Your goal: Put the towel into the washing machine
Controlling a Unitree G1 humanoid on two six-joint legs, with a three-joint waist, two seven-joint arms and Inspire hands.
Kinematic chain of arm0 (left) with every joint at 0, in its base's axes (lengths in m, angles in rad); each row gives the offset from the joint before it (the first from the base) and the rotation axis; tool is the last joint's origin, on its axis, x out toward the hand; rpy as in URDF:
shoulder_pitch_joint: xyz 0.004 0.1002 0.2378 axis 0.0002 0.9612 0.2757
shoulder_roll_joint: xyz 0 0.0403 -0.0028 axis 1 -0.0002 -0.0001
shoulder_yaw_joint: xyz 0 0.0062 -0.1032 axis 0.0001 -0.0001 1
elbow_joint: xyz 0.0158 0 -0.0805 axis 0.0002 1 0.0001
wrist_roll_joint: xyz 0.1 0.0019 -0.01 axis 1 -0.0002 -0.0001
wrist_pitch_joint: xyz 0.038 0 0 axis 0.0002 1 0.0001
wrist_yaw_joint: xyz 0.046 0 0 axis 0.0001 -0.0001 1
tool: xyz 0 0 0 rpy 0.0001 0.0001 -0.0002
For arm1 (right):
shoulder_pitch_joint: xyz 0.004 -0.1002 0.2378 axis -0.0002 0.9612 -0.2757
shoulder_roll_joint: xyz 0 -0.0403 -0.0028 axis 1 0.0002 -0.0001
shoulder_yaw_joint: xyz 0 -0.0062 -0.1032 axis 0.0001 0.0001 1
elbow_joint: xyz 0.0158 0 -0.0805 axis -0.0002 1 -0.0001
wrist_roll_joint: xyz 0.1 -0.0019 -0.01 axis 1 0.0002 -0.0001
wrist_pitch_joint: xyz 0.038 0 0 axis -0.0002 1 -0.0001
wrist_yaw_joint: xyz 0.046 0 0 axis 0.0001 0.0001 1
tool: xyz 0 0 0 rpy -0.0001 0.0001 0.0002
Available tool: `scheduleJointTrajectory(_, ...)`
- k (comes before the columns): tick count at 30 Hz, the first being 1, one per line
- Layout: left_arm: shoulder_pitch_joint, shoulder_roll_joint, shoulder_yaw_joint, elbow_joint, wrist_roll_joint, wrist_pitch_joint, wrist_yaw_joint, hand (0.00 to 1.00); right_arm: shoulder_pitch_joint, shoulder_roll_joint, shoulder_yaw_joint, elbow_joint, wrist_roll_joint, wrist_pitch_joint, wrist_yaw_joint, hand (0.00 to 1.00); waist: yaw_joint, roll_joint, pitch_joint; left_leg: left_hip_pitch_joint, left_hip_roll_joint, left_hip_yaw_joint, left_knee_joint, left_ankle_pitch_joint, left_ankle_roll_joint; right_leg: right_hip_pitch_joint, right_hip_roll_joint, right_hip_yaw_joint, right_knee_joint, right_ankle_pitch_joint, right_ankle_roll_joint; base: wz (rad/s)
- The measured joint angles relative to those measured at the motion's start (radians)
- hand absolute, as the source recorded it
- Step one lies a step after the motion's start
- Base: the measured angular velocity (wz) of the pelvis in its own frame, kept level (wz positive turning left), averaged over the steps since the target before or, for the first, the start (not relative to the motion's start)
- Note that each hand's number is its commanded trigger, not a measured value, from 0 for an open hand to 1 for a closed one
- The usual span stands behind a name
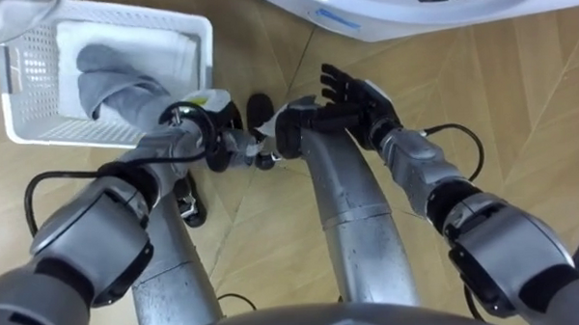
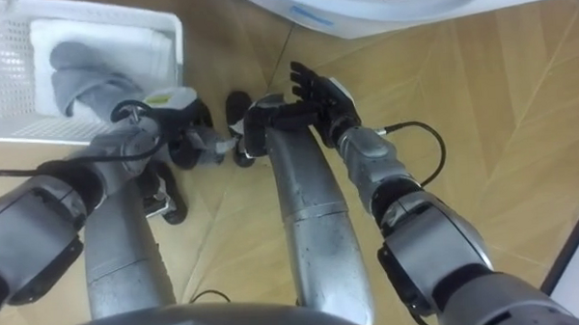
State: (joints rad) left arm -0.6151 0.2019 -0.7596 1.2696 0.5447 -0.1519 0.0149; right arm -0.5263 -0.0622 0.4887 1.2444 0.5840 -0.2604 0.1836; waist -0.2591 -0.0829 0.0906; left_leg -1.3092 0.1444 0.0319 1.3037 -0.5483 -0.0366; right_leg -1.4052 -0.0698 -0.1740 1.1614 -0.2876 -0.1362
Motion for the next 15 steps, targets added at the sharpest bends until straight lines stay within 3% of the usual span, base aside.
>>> scheduleJointTrajectory(5,-0.002,-0.002,0.000,-0.007,-0.002,0.004,-0.010,1.00,0.007,0.004,0.000,-0.001,0.007,0.001,-0.009,0.00,0.000,0.001,-0.0004,0.017,0.000,0.005,-0.008,0.000,0.000,0.012,0.001,0.004,-0.002,-0.002,0.000,0.00)
scheduleJointTrajectory(11,0.011,-0.053,0.030,-0.003,-0.003,0.015,-0.005,1.00,0.055,0.007,0.001,0.000,0.021,0.003,-0.040,0.00,0.025,0.008,-0.0063,0.090,-0.001,0.010,-0.051,0.007,-0.002,0.084,0.001,0.004,-0.038,-0.001,0.001,0.01)
scheduleJointTrajectory(15,0.030,-0.066,0.053,0.006,-0.005,-0.004,0.004,1.00,0.099,0.000,0.001,0.005,0.021,0.022,-0.040,0.00,0.054,0.019,-0.0107,0.180,0.003,0.014,-0.112,0.019,-0.003,0.177,0.014,0.004,-0.101,0.010,0.009,-0.03)
